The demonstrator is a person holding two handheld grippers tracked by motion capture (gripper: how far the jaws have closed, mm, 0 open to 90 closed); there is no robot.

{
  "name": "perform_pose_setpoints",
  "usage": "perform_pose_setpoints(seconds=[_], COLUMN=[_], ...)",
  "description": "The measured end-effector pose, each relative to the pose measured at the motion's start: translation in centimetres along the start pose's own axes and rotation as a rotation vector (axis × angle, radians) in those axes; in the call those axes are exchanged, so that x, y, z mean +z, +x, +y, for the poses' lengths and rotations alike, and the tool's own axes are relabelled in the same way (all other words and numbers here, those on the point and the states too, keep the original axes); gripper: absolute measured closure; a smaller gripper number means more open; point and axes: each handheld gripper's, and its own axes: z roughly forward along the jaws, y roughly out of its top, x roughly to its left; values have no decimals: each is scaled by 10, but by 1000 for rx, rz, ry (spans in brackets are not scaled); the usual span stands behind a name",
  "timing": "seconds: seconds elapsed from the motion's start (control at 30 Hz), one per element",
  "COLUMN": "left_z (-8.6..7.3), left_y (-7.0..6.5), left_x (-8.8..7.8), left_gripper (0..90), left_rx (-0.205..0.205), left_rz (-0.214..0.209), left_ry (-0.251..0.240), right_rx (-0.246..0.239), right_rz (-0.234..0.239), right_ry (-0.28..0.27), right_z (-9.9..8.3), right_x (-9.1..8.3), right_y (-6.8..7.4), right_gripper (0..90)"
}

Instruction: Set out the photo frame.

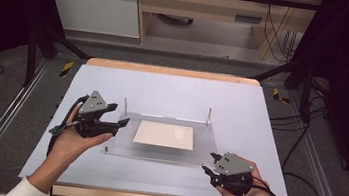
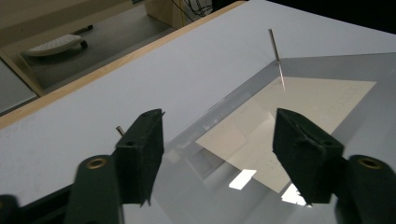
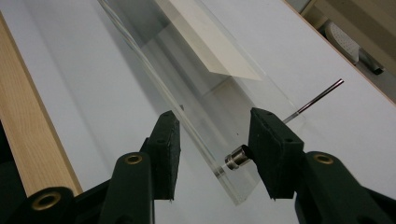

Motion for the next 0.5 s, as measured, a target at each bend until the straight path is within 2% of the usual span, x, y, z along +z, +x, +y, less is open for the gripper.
perform_pose_setpoints(seconds=[0.03,0.1,0.23,0.33,0.4,0.5], left_z=[1,2,5,7,9,9], left_y=[-3,-6,-13,-16,-18,-20], left_x=[-3,-4,-11,-14,-17,-23], left_gripper=[242,175,108,103,95,102], left_rx=[20,29,18,26,51,56], left_rz=[9,13,2,-12,-18,-24], left_ry=[0,0,-28,-33,-29,-33], right_rx=[5,5,20,27,44,61], right_rz=[4,8,16,21,30,39], right_ry=[-3,-2,-7,-10,-16,-26], right_z=[2,4,8,10,15,19], right_x=[-1,-1,-3,-3,-5,-6], right_y=[-2,-4,-10,-13,-18,-24], right_gripper=[547,552,555,557,559,561])
